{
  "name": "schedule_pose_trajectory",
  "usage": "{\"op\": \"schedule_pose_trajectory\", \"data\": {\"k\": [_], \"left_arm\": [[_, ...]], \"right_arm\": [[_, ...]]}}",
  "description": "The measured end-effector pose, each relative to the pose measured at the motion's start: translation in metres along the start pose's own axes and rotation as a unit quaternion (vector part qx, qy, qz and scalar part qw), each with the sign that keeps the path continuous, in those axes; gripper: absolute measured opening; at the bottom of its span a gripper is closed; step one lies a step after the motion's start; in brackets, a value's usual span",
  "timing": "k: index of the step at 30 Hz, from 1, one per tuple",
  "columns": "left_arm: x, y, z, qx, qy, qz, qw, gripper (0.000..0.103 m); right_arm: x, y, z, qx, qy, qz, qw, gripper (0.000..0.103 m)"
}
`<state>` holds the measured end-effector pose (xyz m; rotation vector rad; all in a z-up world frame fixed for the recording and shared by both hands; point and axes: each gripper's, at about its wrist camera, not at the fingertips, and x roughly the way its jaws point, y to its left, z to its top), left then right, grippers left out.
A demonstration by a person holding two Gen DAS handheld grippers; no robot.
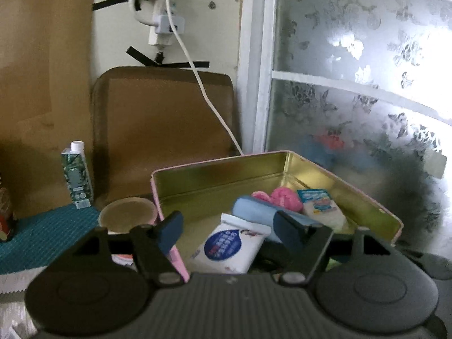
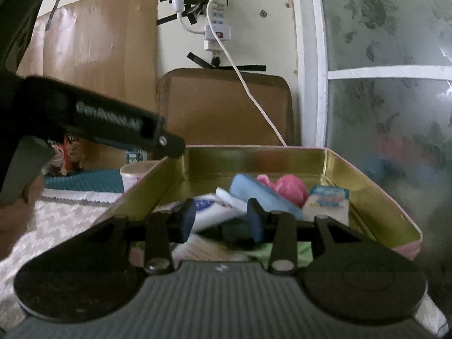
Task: Organize soft objects
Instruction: 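Grasp the barcode-labelled clear pack with the right gripper while the left gripper takes it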
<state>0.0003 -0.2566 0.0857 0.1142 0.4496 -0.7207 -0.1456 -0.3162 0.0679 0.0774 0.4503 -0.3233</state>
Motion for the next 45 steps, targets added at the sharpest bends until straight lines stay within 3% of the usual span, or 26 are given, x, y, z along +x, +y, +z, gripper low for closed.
{"op": "schedule_pose_trajectory", "data": {"k": [7,13,16,20,22,24,28,33,34,36,38,42,45], "left_arm": [[-0.056,0.034,-0.030,-0.028,-0.002,-0.003,0.9996,0.074],[-0.106,0.092,-0.082,-0.082,0.018,0.044,0.9955,0.074],[-0.125,0.130,-0.107,-0.112,0.041,0.102,0.9876,0.074],[-0.151,0.184,-0.136,-0.160,0.053,0.178,0.9696,0.074],[-0.159,0.203,-0.144,-0.171,0.054,0.208,0.9616,0.074],[-0.165,0.219,-0.154,-0.191,0.054,0.221,0.9549,0.074],[-0.170,0.232,-0.166,-0.216,0.040,0.206,0.9536,0.075],[-0.171,0.234,-0.167,-0.225,0.035,0.193,0.9545,0.076],[-0.173,0.235,-0.168,-0.229,0.034,0.190,0.9541,0.076],[-0.176,0.236,-0.167,-0.237,0.034,0.186,0.9530,0.077],[-0.176,0.233,-0.166,-0.246,0.040,0.177,0.9522,0.081],[-0.177,0.225,-0.160,-0.285,0.045,0.100,0.9522,0.081],[-0.165,0.211,-0.153,-0.294,0.060,0.056,0.9523,0.072]], "right_arm": [[-0.008,0.022,0.007,0.022,-0.015,0.038,0.999,0.043],[-0.022,0.066,0.015,-0.006,-0.032,0.086,0.996,0.043],[-0.023,0.094,0.018,-0.026,-0.025,0.122,0.992,0.043],[-0.010,0.133,0.017,-0.047,0.006,0.182,0.982,0.044],[-0.002,0.155,0.013,-0.063,0.029,0.211,0.975,0.044],[0.007,0.176,0.007,-0.084,0.050,0.236,0.967,0.052],[0.032,0.217,-0.005,-0.129,0.093,0.272,0.949,0.065],[0.073,0.245,-0.005,-0.153,0.132,0.262,0.944,0.076],[0.080,0.247,-0.005,-0.150,0.144,0.261,0.943,0.076],[0.092,0.246,-0.007,-0.128,0.174,0.280,0.935,0.062],[0.086,0.241,-0.009,-0.121,0.170,0.284,0.936,0.061],[0.064,0.226,-0.014,-0.083,0.174,0.301,0.934,0.061],[0.056,0.212,-0.018,-0.035,0.187,0.326,0.926,0.061]]}}
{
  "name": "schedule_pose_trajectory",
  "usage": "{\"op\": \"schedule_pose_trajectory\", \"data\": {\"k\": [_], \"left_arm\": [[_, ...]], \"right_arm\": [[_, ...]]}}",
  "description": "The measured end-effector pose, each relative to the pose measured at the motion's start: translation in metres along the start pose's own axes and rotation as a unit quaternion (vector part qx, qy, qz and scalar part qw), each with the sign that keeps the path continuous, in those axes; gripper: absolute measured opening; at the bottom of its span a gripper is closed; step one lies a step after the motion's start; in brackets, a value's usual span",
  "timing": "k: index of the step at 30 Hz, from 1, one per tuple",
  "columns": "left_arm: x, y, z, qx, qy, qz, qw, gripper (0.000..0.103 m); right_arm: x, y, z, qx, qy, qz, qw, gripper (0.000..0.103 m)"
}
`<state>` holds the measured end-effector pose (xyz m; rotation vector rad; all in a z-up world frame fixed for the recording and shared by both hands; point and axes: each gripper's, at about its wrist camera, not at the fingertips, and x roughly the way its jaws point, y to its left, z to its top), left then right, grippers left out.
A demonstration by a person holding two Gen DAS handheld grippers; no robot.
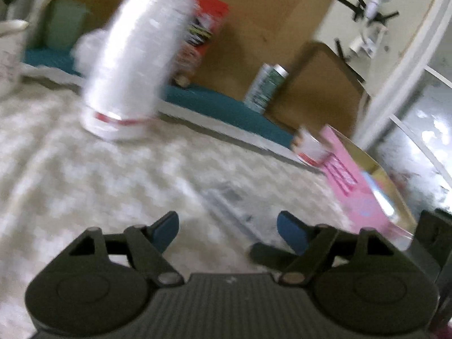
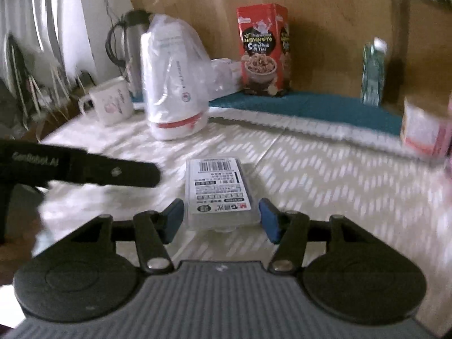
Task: Organize soft objects
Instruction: 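Grasp the barcode-labelled clear pack with the right gripper while the left gripper takes it, then lower the barcode pack into the pink tin and open the grippers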
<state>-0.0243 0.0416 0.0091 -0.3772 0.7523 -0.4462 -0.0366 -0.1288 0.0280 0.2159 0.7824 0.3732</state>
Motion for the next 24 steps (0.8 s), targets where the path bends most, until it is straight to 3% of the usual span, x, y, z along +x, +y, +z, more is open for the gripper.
{"op": "schedule_pose_trajectory", "data": {"k": [1,3,4,9,14,19,24], "left_arm": [[0.005,-0.005,-0.001,-0.003,0.012,-0.008,0.9999,0.068],[0.016,-0.012,-0.004,-0.007,0.037,-0.023,0.9990,0.047],[0.020,-0.016,-0.007,-0.005,0.046,-0.026,0.9986,0.045],[0.024,-0.049,-0.008,0.030,0.042,-0.020,0.9985,0.041],[0.032,-0.103,0.011,0.088,0.025,-0.045,0.9948,0.041],[0.061,-0.180,0.023,0.163,0.032,-0.092,0.9819,0.040],[0.113,-0.254,0.020,0.214,0.067,-0.123,0.9668,0.042]], "right_arm": [[-0.005,-0.001,-0.004,0.013,-0.003,0.008,1.000,0.061],[-0.012,-0.002,-0.009,0.036,-0.007,0.026,0.999,0.061],[-0.017,-0.002,-0.012,0.044,-0.012,0.032,0.998,0.061],[-0.035,0.001,-0.019,0.023,-0.036,0.014,0.999,0.060],[-0.070,-0.014,-0.013,0.014,-0.099,-0.020,0.995,0.060],[-0.118,-0.042,-0.008,0.008,-0.170,-0.096,0.981,0.060],[-0.157,-0.093,-0.013,0.042,-0.197,-0.165,0.965,0.060]]}}
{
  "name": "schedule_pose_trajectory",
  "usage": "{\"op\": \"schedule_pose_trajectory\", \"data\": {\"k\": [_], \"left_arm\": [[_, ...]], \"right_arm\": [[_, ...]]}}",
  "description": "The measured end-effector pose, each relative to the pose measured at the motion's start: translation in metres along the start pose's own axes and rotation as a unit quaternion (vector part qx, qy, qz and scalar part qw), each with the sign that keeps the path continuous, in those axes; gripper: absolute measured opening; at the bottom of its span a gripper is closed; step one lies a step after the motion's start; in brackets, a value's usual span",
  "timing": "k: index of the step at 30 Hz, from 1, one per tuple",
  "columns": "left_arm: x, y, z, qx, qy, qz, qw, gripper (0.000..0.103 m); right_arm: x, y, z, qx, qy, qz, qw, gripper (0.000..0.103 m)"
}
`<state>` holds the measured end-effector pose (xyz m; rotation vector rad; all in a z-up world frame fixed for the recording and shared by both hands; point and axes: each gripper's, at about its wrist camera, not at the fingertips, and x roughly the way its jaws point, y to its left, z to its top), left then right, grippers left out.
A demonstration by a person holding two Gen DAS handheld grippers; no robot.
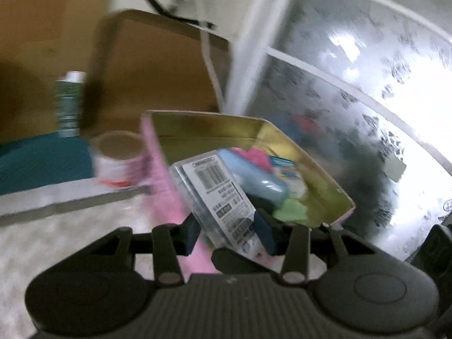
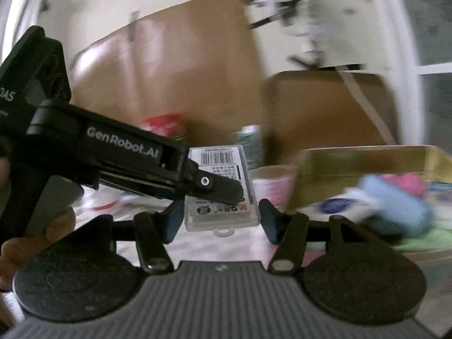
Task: Organize soft objects
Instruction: 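Lower the barcode pack into the pink tin and open the grippers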
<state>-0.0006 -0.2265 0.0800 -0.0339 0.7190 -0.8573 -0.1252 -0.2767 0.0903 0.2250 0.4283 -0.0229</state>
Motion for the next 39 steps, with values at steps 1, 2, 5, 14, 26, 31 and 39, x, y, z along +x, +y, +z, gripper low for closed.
{"op": "schedule_pose_trajectory", "data": {"k": [1,2,5,14,26,31,39], "left_arm": [[0.014,-0.007,0.006,0.000,0.012,-0.007,0.9999,0.042],[0.027,-0.011,0.012,-0.002,0.023,-0.012,0.9997,0.042],[0.065,-0.022,0.025,-0.018,0.063,-0.019,0.9977,0.042],[0.161,-0.021,0.050,-0.101,0.166,-0.013,0.9808,0.044],[0.170,-0.036,0.075,-0.037,0.093,0.057,0.9933,0.062],[0.128,-0.038,0.065,0.004,0.063,0.081,0.9947,0.062],[0.046,-0.058,0.028,0.096,-0.015,0.129,0.9869,0.089]], "right_arm": [[-0.003,-0.012,0.001,0.008,0.001,-0.010,1.000,0.060],[-0.004,-0.026,0.003,0.016,0.006,-0.019,1.000,0.060],[-0.003,-0.061,0.011,0.028,0.033,-0.032,0.999,0.060],[0.039,-0.157,0.041,0.104,0.203,-0.008,0.974,0.060],[0.060,-0.170,0.053,0.049,0.175,-0.068,0.981,0.061],[0.016,-0.150,0.038,0.059,0.118,-0.054,0.990,0.061],[-0.062,-0.121,0.027,0.134,-0.002,-0.049,0.990,0.061]]}}
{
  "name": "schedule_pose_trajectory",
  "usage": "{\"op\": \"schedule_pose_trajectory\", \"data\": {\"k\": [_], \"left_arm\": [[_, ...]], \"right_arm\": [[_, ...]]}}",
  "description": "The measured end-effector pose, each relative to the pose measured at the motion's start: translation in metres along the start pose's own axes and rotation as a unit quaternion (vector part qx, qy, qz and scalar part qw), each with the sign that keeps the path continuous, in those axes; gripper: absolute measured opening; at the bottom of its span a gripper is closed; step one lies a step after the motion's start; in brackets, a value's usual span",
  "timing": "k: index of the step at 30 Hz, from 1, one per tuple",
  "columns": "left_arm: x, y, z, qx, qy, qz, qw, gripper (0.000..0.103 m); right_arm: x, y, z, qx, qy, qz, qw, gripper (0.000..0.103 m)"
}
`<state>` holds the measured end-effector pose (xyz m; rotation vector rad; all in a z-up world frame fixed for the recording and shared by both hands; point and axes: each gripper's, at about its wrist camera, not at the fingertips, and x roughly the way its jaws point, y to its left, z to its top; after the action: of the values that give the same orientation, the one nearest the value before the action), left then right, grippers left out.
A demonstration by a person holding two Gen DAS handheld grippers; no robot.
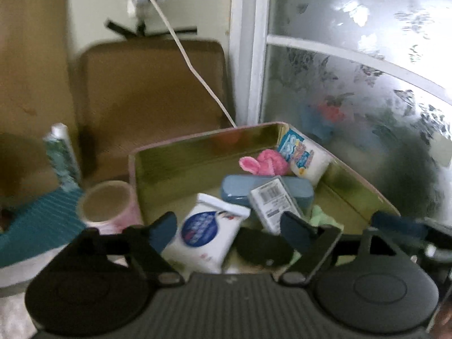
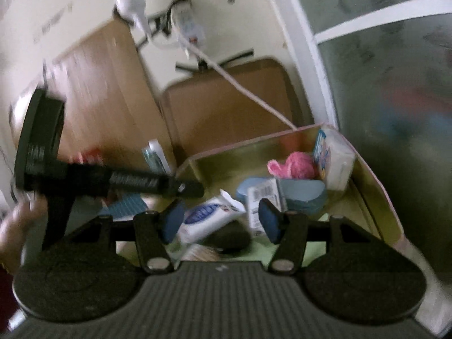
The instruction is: Organize soft objects
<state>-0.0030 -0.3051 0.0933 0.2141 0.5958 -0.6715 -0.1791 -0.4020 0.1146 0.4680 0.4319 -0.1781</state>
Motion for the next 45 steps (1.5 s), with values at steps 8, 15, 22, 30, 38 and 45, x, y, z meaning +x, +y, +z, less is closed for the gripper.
{"op": "schedule_pose_trajectory", "data": {"k": [8,15,22,30,38,45], "left_arm": [[-0.067,-0.001,-0.048,0.025,-0.040,0.033,0.9984,0.103],[-0.089,0.011,-0.091,-0.014,-0.011,0.038,0.9991,0.103],[-0.108,0.029,-0.119,-0.040,-0.027,0.092,0.9946,0.103],[-0.117,0.045,-0.128,-0.059,-0.032,0.104,0.9923,0.103],[-0.116,0.041,-0.131,-0.037,-0.031,0.129,0.9905,0.103],[-0.114,0.043,-0.133,-0.031,-0.026,0.123,0.9916,0.103]], "right_arm": [[-0.043,0.027,-0.029,0.066,-0.055,-0.039,0.996,0.067],[-0.056,0.058,-0.055,0.063,-0.040,-0.036,0.997,0.068],[-0.053,0.087,-0.070,0.037,-0.015,-0.017,0.999,0.071],[-0.051,0.103,-0.072,0.027,-0.008,-0.003,1.000,0.073],[-0.052,0.107,-0.074,0.030,-0.010,-0.010,0.999,0.073],[-0.051,0.101,-0.075,0.044,-0.009,-0.019,0.999,0.077]]}}
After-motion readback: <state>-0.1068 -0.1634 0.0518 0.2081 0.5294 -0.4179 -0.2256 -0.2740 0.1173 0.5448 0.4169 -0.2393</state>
